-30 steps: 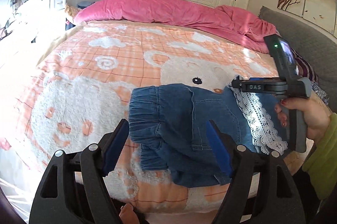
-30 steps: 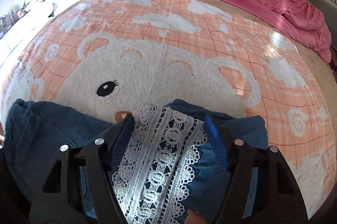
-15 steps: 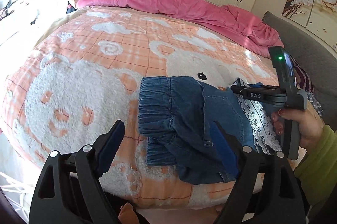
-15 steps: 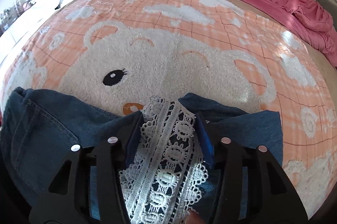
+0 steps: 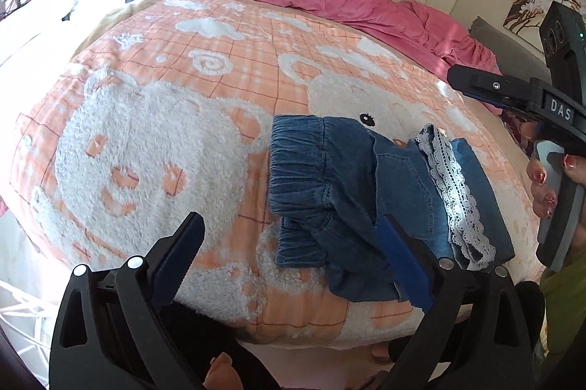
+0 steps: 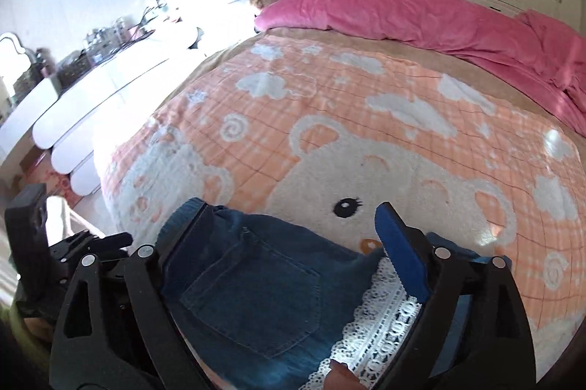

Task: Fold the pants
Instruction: 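Grasp the elastic cuff end with the left gripper and lift it up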

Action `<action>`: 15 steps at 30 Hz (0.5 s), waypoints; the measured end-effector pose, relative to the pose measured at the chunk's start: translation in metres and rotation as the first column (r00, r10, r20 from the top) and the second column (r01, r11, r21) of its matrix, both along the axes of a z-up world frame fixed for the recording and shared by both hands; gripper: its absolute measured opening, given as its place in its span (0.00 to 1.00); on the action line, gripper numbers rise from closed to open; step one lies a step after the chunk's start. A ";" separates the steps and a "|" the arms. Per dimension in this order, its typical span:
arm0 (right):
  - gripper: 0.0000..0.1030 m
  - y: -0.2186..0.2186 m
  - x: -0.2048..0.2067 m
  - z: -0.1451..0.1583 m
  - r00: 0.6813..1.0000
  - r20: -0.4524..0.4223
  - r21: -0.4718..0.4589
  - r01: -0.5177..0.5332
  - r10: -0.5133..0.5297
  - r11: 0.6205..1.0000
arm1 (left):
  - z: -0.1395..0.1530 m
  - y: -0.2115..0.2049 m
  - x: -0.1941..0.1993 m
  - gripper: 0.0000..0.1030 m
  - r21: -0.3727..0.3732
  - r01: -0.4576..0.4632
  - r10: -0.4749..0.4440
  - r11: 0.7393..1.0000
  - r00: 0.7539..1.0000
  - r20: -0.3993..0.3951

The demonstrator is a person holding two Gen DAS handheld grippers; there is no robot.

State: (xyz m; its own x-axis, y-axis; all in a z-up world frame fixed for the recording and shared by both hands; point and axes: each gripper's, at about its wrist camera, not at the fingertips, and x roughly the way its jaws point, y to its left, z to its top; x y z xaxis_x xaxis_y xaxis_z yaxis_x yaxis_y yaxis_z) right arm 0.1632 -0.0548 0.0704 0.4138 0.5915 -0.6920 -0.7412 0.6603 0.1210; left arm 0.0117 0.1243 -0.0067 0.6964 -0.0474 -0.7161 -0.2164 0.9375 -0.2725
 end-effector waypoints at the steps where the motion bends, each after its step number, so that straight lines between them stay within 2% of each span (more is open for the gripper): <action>1: 0.82 0.011 -0.003 -0.001 0.999 -0.002 -0.022 -0.040 0.040 0.999 | -0.002 0.003 0.000 0.92 -0.020 -0.008 0.008 1.000 1.000 0.000; 4: 0.84 0.038 -0.010 -0.010 0.993 -0.005 -0.082 -0.114 0.114 0.990 | -0.009 0.009 -0.001 0.92 -0.099 -0.022 0.022 0.995 1.000 0.001; 8: 0.85 0.065 -0.011 -0.026 0.984 -0.033 -0.156 -0.175 0.172 0.972 | -0.020 0.009 0.004 0.92 -0.159 -0.015 0.013 0.987 1.000 -0.015; 12: 0.85 0.085 -0.007 -0.044 0.973 -0.100 -0.194 -0.225 0.209 0.955 | -0.031 0.009 0.007 0.91 -0.264 -0.004 0.001 0.964 1.000 -0.012; 15: 0.85 0.096 -0.002 -0.058 0.968 -0.144 -0.228 -0.232 0.203 0.946 | -0.038 0.008 0.010 0.90 -0.316 0.003 -0.006 0.949 1.000 -0.010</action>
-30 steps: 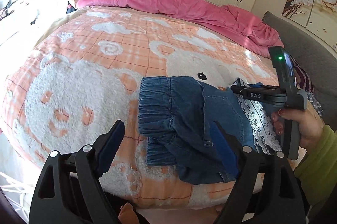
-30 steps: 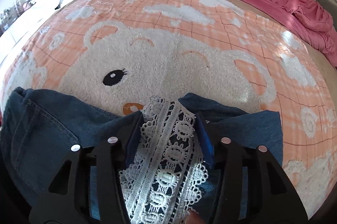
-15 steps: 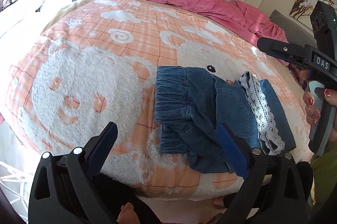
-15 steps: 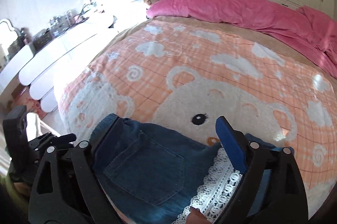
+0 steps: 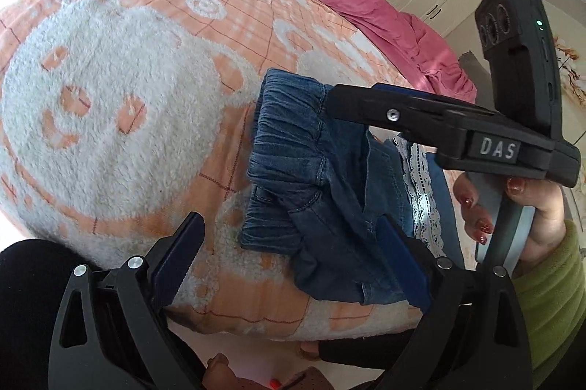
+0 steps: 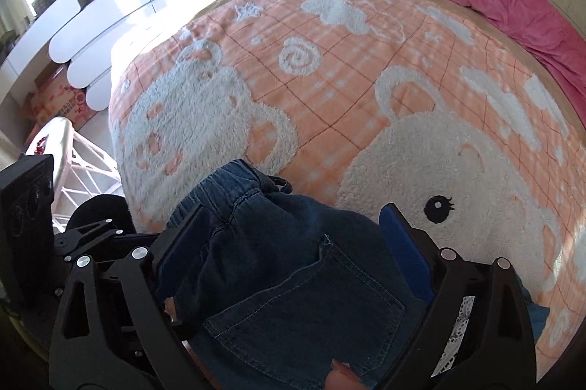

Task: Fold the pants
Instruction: 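Grasp the elastic cuff end with the left gripper and lift it up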

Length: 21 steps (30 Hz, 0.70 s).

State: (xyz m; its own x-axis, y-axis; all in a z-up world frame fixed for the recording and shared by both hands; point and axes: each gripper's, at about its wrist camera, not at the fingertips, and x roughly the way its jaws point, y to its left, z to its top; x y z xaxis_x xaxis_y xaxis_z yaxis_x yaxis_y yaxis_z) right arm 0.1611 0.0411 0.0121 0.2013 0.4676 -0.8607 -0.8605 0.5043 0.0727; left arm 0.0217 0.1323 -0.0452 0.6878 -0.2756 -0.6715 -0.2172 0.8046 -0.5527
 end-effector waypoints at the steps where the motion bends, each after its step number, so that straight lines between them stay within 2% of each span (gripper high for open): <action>1: 0.85 0.004 0.002 -0.004 1.000 -0.015 -0.007 -0.003 0.003 1.000 | -0.001 -0.001 0.001 0.87 -0.005 0.003 -0.003 1.000 1.000 0.000; 2: 0.85 0.007 0.002 -0.006 1.000 -0.025 -0.009 -0.006 0.005 1.000 | -0.003 -0.002 0.002 0.77 -0.012 0.009 -0.009 1.000 1.000 0.001; 5: 0.85 0.017 0.004 -0.010 0.999 -0.048 -0.013 -0.015 0.015 1.000 | -0.008 -0.006 0.006 0.64 -0.023 0.022 -0.022 1.000 1.000 0.002; 7: 0.85 0.023 0.006 -0.012 0.998 -0.057 -0.019 -0.021 0.020 1.000 | -0.011 -0.007 0.007 0.62 -0.029 0.022 -0.022 0.999 1.000 0.004; 10: 0.85 0.032 0.007 -0.013 0.998 -0.064 -0.024 -0.030 0.028 0.999 | -0.014 -0.005 0.008 0.55 -0.043 0.027 -0.026 0.999 1.000 0.017; 14: 0.85 0.045 0.005 -0.023 0.992 -0.107 -0.039 -0.070 0.065 0.997 | -0.016 -0.007 0.010 0.54 -0.036 0.035 -0.034 0.999 0.999 0.026; 16: 0.78 0.048 0.005 -0.032 0.988 -0.136 -0.052 -0.087 0.079 0.995 | -0.016 -0.009 0.012 0.54 -0.040 0.036 -0.035 0.999 0.999 0.031; 17: 0.59 0.049 0.003 -0.038 0.985 -0.149 -0.065 -0.095 0.084 0.993 | -0.016 -0.009 0.012 0.54 -0.044 0.036 -0.035 0.998 0.999 0.032; 18: 0.49 0.049 0.002 -0.044 0.981 -0.167 -0.073 -0.107 0.093 0.992 | -0.017 -0.009 0.013 0.54 -0.048 0.037 -0.036 0.998 0.999 0.033; 19: 0.47 0.047 -0.001 -0.046 0.982 -0.160 -0.070 -0.112 0.100 0.991 | -0.017 -0.009 0.013 0.54 -0.050 0.038 -0.037 0.998 0.999 0.034; 21: 0.37 0.040 -0.003 -0.043 0.982 -0.152 -0.039 -0.115 0.108 0.993 | -0.017 -0.009 0.014 0.54 -0.056 0.041 -0.038 0.998 0.998 0.040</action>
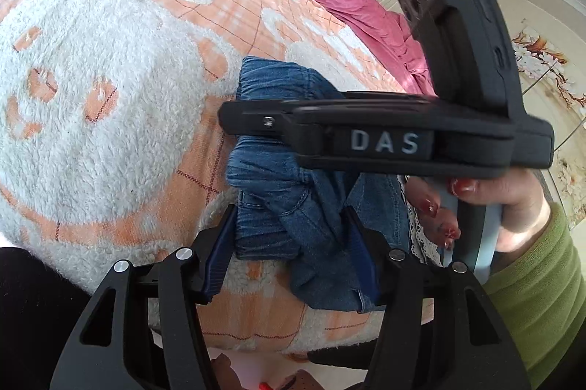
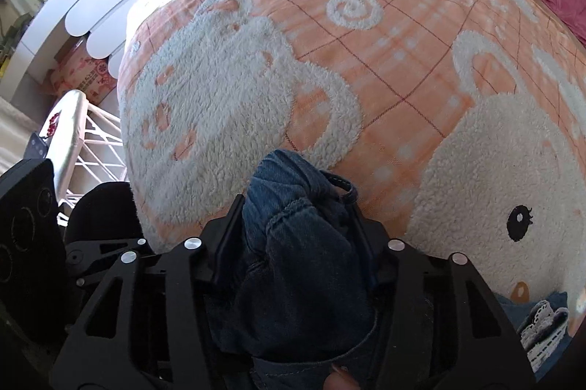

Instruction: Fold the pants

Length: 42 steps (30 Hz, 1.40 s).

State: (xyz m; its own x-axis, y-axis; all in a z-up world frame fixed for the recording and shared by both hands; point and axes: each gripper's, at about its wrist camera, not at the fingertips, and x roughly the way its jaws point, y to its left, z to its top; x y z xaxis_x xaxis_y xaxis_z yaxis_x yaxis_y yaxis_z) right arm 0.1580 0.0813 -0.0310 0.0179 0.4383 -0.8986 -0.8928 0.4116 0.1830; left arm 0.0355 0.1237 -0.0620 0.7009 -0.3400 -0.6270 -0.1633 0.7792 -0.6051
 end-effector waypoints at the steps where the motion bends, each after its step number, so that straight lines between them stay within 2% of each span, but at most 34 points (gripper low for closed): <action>1: 0.35 -0.006 0.002 0.004 1.000 -0.010 0.026 0.010 -0.009 1.000 | 0.001 -0.001 0.000 0.59 -0.006 0.003 -0.003 1.000 1.000 0.008; 2: 0.33 -0.012 0.004 0.008 1.000 -0.020 0.052 0.019 -0.018 0.998 | 0.002 0.002 -0.002 0.67 -0.015 0.010 -0.010 1.000 1.000 0.020; 5: 0.29 -0.032 0.007 0.022 0.998 -0.048 0.144 0.044 -0.037 0.989 | 0.006 -0.002 -0.001 0.75 0.002 0.023 -0.023 1.000 0.999 0.041; 11: 0.28 -0.066 0.006 0.046 0.997 -0.061 0.273 0.062 -0.047 0.960 | 0.008 -0.010 0.002 0.78 0.016 0.028 -0.028 0.999 0.998 0.051; 14: 0.28 -0.082 0.008 0.054 0.996 -0.059 0.321 0.075 -0.059 0.944 | 0.010 -0.022 0.008 0.74 -0.033 0.053 -0.051 0.998 0.996 0.072; 16: 0.28 -0.094 0.011 0.059 0.996 -0.046 0.346 0.084 -0.073 0.934 | 0.014 -0.029 0.012 0.64 -0.054 0.070 -0.066 0.996 0.994 0.085; 17: 0.28 -0.102 0.014 0.062 0.995 -0.042 0.360 0.097 -0.087 0.928 | 0.018 -0.034 0.015 0.63 -0.063 0.082 -0.076 0.995 0.993 0.095; 24: 0.28 -0.166 0.039 0.073 0.979 -0.062 0.436 0.201 -0.194 0.877 | 0.050 -0.078 0.028 0.58 -0.015 0.138 -0.135 0.990 0.983 0.128; 29: 0.31 -0.208 0.051 0.073 0.962 -0.072 0.468 0.265 -0.262 0.843 | 0.058 -0.113 0.049 0.58 0.020 0.168 -0.169 0.986 0.978 0.124; 31: 0.39 -0.224 0.056 0.070 0.949 -0.089 0.471 0.308 -0.304 0.827 | 0.056 -0.120 0.057 0.58 0.012 0.184 -0.185 0.983 0.976 0.114; 32: 0.56 -0.236 0.059 0.068 0.938 -0.123 0.475 0.342 -0.323 0.811 | 0.055 -0.127 0.062 0.59 -0.006 0.197 -0.195 0.980 0.975 0.111; 33: 0.68 -0.249 0.061 0.066 0.926 -0.163 0.497 0.375 -0.340 0.783 | 0.052 -0.126 0.069 0.61 -0.019 0.206 -0.202 0.978 0.973 0.108; 36: 0.72 -0.289 0.059 0.059 0.889 -0.197 0.550 0.450 -0.414 0.703 | 0.042 -0.138 0.075 0.65 -0.057 0.270 -0.260 0.961 0.955 0.142; 42: 0.78 -0.354 0.048 0.033 0.780 -0.203 0.533 0.596 -0.592 0.601 | 0.028 -0.175 0.076 0.66 -0.037 0.409 -0.398 0.912 0.902 0.165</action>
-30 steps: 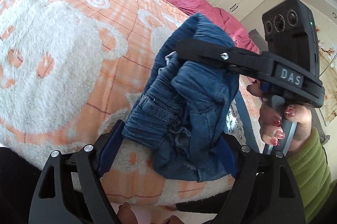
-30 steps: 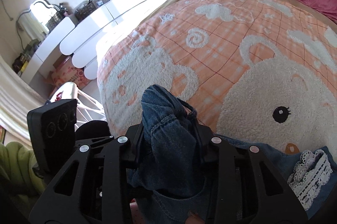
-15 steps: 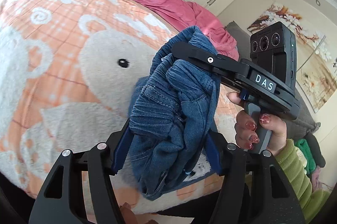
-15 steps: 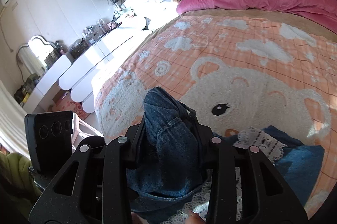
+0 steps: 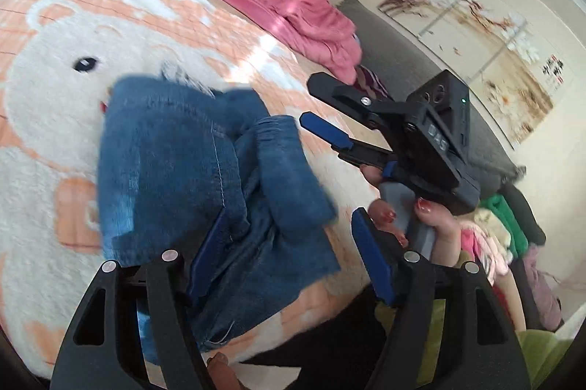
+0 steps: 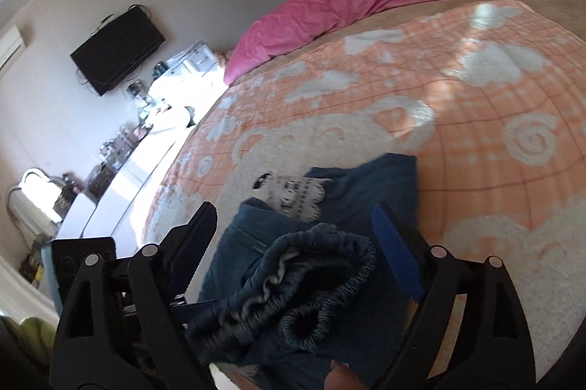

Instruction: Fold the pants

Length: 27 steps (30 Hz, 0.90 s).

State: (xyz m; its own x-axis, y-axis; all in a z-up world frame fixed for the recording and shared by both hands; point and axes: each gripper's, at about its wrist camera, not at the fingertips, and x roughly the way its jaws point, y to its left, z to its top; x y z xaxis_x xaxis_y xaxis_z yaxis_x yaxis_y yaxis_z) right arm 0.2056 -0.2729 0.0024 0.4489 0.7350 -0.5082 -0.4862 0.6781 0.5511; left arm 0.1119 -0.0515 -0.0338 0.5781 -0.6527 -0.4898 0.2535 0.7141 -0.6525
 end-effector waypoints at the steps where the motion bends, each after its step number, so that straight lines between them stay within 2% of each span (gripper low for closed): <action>1: 0.78 -0.006 -0.003 -0.004 1.000 0.005 0.001 0.021 -0.021 1.000 | -0.003 -0.004 -0.002 0.66 0.012 0.012 -0.012 1.000 1.000 0.000; 3: 0.78 -0.012 -0.009 -0.008 0.999 -0.005 -0.013 0.038 -0.038 0.999 | -0.005 -0.014 -0.006 0.66 0.057 0.020 -0.021 0.998 1.000 0.016; 7: 0.78 0.007 -0.025 -0.002 0.999 0.044 -0.095 -0.024 0.028 0.995 | -0.003 -0.022 -0.015 0.66 0.096 0.032 -0.036 0.995 0.998 0.045; 10: 0.79 0.025 -0.031 -0.010 0.996 0.075 -0.248 -0.037 0.057 0.968 | 0.000 -0.014 -0.020 0.67 0.105 0.019 -0.024 0.994 0.998 0.051; 11: 0.78 0.027 -0.031 -0.018 0.995 0.086 -0.339 -0.017 0.049 0.941 | 0.002 -0.011 -0.024 0.68 0.108 0.010 -0.015 0.994 0.999 0.049; 12: 0.79 0.027 -0.030 -0.025 0.995 0.085 -0.385 -0.009 0.045 0.923 | 0.004 -0.008 -0.027 0.69 0.111 -0.002 -0.003 0.994 0.999 0.048; 13: 0.79 0.021 -0.027 -0.032 0.996 0.073 -0.392 -0.011 0.043 0.920 | 0.005 -0.005 -0.029 0.70 0.116 -0.013 0.007 0.993 0.999 0.047; 16: 0.80 0.004 -0.018 -0.043 1.000 0.006 -0.335 -0.004 0.007 0.942 | 0.009 0.004 -0.033 0.70 0.121 -0.042 0.037 0.992 0.998 0.045; 19: 0.81 0.006 -0.021 -0.042 1.000 0.020 -0.345 -0.002 0.009 0.938 | 0.014 0.006 -0.034 0.71 0.166 -0.076 0.068 0.983 0.996 0.051; 23: 0.81 0.005 -0.023 -0.037 1.000 0.018 -0.330 0.003 0.003 0.944 | 0.016 0.014 -0.036 0.74 0.178 -0.105 0.100 0.978 0.994 0.036; 27: 0.84 -0.001 -0.029 -0.024 0.998 0.057 -0.297 0.027 -0.010 0.955 | 0.019 0.020 -0.037 0.74 0.200 -0.134 0.130 0.971 0.991 0.033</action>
